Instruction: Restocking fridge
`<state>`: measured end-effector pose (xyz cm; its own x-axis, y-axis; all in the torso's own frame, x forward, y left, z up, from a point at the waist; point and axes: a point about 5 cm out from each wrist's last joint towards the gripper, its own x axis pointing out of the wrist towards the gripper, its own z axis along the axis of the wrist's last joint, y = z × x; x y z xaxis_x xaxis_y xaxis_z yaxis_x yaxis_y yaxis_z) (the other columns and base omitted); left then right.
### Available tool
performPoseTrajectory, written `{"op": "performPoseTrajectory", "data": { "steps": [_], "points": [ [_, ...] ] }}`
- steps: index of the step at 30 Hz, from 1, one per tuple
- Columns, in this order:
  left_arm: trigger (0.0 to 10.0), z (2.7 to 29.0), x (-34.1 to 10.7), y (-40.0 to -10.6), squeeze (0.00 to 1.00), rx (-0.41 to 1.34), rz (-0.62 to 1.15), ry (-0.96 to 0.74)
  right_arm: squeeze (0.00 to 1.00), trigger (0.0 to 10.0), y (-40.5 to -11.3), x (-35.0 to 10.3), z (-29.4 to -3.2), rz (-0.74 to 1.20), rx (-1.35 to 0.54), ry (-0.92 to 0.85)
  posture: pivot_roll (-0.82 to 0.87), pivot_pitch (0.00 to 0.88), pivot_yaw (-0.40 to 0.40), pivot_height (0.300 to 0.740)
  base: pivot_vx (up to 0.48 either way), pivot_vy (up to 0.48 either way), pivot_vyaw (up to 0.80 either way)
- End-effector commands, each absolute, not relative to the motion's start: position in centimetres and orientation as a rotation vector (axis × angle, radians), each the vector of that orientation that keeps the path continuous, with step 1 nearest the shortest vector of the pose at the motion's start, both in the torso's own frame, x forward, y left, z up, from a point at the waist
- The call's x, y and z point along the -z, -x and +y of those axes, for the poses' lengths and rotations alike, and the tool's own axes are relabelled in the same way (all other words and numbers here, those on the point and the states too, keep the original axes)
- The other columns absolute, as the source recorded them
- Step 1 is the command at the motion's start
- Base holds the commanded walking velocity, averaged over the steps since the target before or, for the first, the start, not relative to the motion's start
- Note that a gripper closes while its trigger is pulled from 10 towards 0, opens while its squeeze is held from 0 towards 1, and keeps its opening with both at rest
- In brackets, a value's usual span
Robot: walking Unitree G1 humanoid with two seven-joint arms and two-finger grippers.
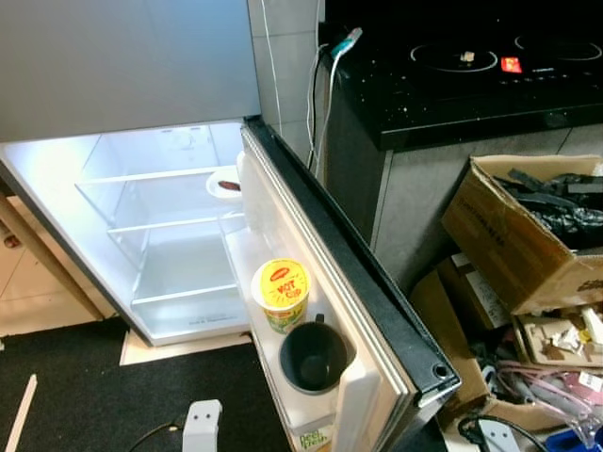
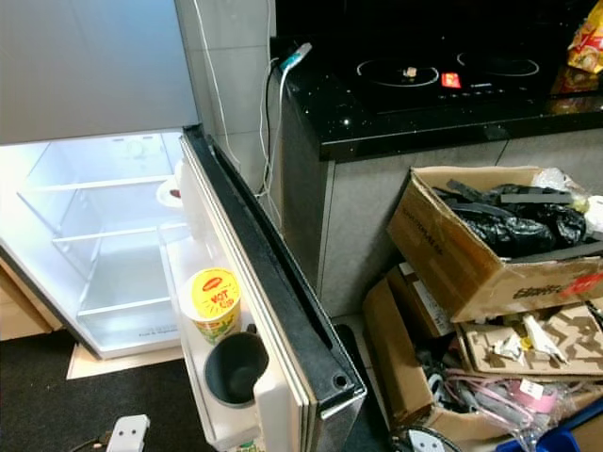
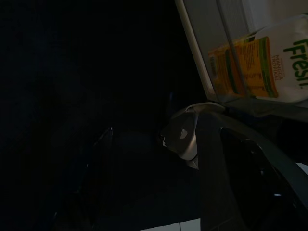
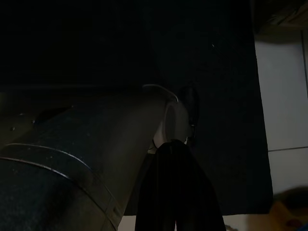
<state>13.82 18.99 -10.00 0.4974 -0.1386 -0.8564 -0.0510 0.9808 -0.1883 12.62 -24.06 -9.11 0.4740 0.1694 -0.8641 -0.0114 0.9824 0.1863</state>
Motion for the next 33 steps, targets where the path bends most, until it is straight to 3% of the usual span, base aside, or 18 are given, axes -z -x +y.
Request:
{"op": "performPoseTrajectory", "data": {
  "steps": [1,33],
  "points": [
    [10.0,18.7,10.26,-13.26,0.0,0.049,1.075,0.205,0.0,10.0,-12.64,9.18,-23.85,1.075,-0.106,-0.167,-0.08,0.048,-0.007,0.74,-0.311,0.0,0.0],
    [10.0,18.67,10.27,-13.27,0.0,0.046,1.08,0.206,0.0,10.0,-12.61,9.26,-23.7,1.087,-0.111,-0.146,-0.08,0.049,-0.006,0.74,-0.35,0.0,0.0]
  ]
}}
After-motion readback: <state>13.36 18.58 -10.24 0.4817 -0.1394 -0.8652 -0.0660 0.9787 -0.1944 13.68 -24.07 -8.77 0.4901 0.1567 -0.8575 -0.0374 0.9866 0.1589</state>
